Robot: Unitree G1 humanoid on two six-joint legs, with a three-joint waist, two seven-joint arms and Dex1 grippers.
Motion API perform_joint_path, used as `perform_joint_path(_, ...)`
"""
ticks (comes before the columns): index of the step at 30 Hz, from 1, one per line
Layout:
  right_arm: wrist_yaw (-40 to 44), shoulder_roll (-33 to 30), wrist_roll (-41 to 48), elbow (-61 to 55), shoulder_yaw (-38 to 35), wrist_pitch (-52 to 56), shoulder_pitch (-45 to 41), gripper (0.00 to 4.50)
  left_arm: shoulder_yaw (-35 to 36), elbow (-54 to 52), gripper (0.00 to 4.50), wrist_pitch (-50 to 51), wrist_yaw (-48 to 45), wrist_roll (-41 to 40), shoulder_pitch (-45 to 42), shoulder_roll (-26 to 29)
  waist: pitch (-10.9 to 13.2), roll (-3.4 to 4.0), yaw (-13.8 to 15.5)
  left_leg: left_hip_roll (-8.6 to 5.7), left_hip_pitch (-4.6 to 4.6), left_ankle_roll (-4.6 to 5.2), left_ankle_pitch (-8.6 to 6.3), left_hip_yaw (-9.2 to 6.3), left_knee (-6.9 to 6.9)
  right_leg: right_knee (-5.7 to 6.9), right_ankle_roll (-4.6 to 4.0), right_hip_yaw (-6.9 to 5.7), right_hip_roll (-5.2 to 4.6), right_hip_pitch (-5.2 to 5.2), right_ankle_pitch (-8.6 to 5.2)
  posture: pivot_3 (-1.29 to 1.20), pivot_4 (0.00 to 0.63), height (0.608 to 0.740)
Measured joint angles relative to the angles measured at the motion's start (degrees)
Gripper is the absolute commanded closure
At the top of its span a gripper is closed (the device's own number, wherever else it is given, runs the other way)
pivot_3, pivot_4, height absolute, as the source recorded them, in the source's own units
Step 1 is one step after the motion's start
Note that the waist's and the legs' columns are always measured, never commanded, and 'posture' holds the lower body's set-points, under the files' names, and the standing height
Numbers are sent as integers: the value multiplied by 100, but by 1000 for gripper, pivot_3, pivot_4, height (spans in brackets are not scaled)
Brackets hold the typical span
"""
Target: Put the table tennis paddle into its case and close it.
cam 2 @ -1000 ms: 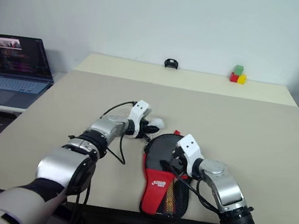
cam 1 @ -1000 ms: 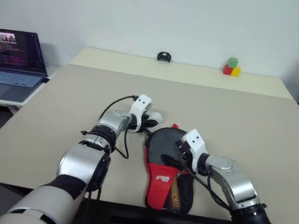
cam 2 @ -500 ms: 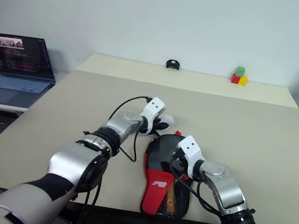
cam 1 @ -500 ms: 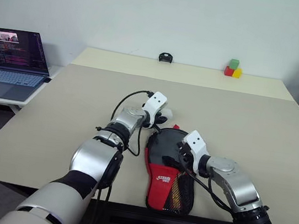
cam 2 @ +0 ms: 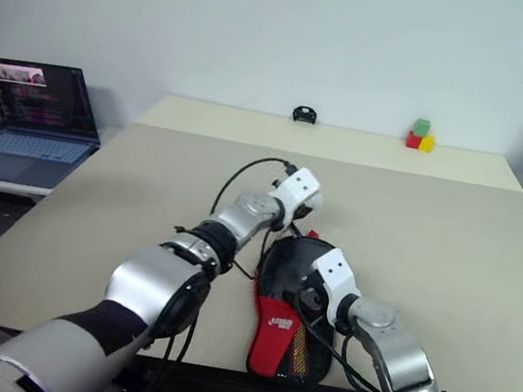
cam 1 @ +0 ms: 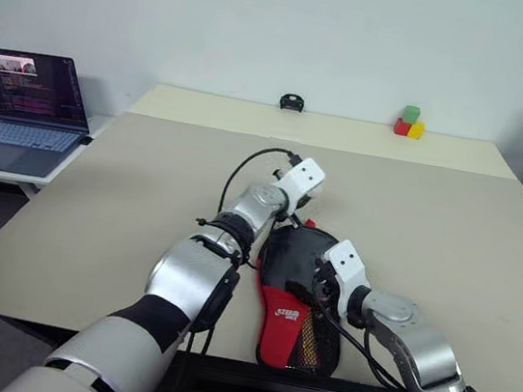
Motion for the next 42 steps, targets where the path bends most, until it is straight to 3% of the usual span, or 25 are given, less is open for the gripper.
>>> perform_joint_path(12, -455, 291, -48, -466, 25, 312, 315, 0, -382, 45, 4262, -293, 363, 621, -226, -814, -1, -1, 1, -1, 0, 0, 0, 0, -3, -2, 5, -2, 1, 0, -3, 0, 150, 740)
perform_joint_path(22, -549, 410, -87, -523, 80, 324, 406, 0, -690, 43, 4262, -372, -126, 883, 4, -822, -23, 7, -15, -1, 7, 0, 0, 2, -10, -2, 6, 0, 4, 2, -4, 0, 150, 740)
perform_joint_path(31, -562, 412, -101, -468, 147, 324, 380, 0, -731, 18, 1050, -282, -362, 876, 368, -730, -65, 13, -49, -1, 13, 1, 0, 2, -15, -4, 7, 0, 4, 7, -4, 0, 150, 740)
perform_joint_path(34, -481, 401, -100, -353, 170, 324, 294, 0, -637, 7, 14, -246, -360, 852, 366, -647, -74, 12, -58, -1, 55, 1, 0, 7, -35, -11, 9, 6, 3, 36, -5, 0, 150, 740)
perform_joint_path(42, -156, 360, -100, 25, 211, 307, -47, 0, -288, 7, 14, -117, -358, 617, 278, -201, -75, 11, -112, 8, 102, -3, 2, 13, -63, -9, 36, 16, 7, 57, -22, 0, 150, 740)
